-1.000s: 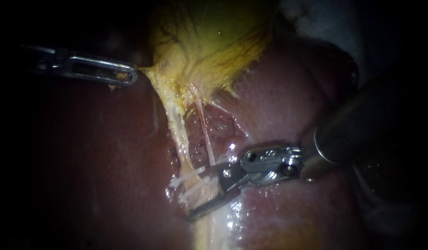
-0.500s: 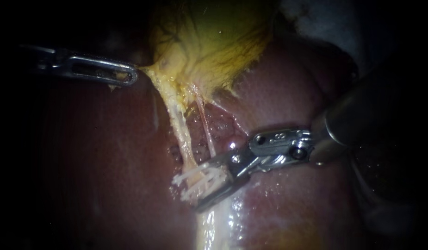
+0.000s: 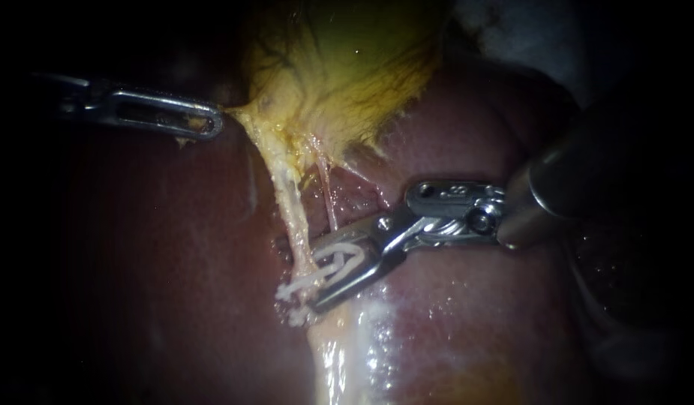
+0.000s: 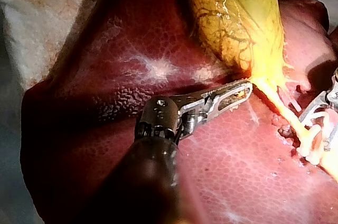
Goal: Clipping third clip left tube
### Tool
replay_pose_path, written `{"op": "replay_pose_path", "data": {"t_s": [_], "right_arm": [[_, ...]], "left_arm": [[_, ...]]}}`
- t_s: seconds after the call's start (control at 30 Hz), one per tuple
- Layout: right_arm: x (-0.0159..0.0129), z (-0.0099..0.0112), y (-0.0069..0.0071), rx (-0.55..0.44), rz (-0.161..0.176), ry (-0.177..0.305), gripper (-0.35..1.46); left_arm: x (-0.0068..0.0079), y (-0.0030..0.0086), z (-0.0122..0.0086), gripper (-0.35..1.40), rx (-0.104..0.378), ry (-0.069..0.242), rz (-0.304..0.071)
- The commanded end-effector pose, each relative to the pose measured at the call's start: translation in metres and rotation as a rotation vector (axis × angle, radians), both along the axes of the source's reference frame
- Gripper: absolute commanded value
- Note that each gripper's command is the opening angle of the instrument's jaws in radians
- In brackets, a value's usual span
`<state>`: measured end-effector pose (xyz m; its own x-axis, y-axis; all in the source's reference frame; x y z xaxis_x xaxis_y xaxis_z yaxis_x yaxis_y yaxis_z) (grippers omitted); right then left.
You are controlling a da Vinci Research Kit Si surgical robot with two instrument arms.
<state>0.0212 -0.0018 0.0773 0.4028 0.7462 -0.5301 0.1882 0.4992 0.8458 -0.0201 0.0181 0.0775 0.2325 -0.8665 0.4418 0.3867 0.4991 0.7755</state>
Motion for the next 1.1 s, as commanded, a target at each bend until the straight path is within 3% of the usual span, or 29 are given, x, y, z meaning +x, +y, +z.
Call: {"op": "replay_pose_path", "data": {"t_s": [0.03, 0.2, 0.47, 0.63, 0.7, 0.8, 0.93, 1.1], "right_arm": [[0.0002, 0.0001, 0.0, 0.018, 0.01, 0.009, 0.53], [0.0015, 0.0004, 0.0002, 0.111, 0.053, 0.042, 0.54], [0.0032, 0.0011, -0.0004, 0.315, 0.139, 0.148, 0.54], [0.0036, 0.0019, -0.0016, 0.392, 0.228, 0.088, 0.56], [0.0038, 0.0024, -0.0022, 0.417, 0.28, 0.066, 0.56], [0.004, 0.0024, -0.0025, 0.422, 0.305, 0.06, 0.56], [0.0043, 0.0016, -0.0017, 0.438, 0.355, 0.045, 0.56], [0.0044, -0.0001, -0.0004, 0.454, 0.372, 0.039, 0.56]], "left_arm": [[0.0, 0.0, 0.0, -0.35, 0.0, 0.0, 0.0], [0.0, 0.0, 0.0, -0.35, 0.0, 0.0, 0.0], [0.0, 0.0, 0.0, -0.35, 0.0, 0.0, 0.0], [0.0, 0.0, 0.0, -0.35, 0.0, 0.0, 0.0], [0.0, 0.0, 0.0, -0.35, 0.0, 0.0, 0.0], [0.0, 0.0, 0.0, -0.35, 0.0, 0.0, 0.0], [0.0, 0.0, 0.0, -0.35, 0.0, 0.0, 0.0], [0.0, 0.0, 0.0, -0.35, 0.0, 0.0, 0.0]]}}
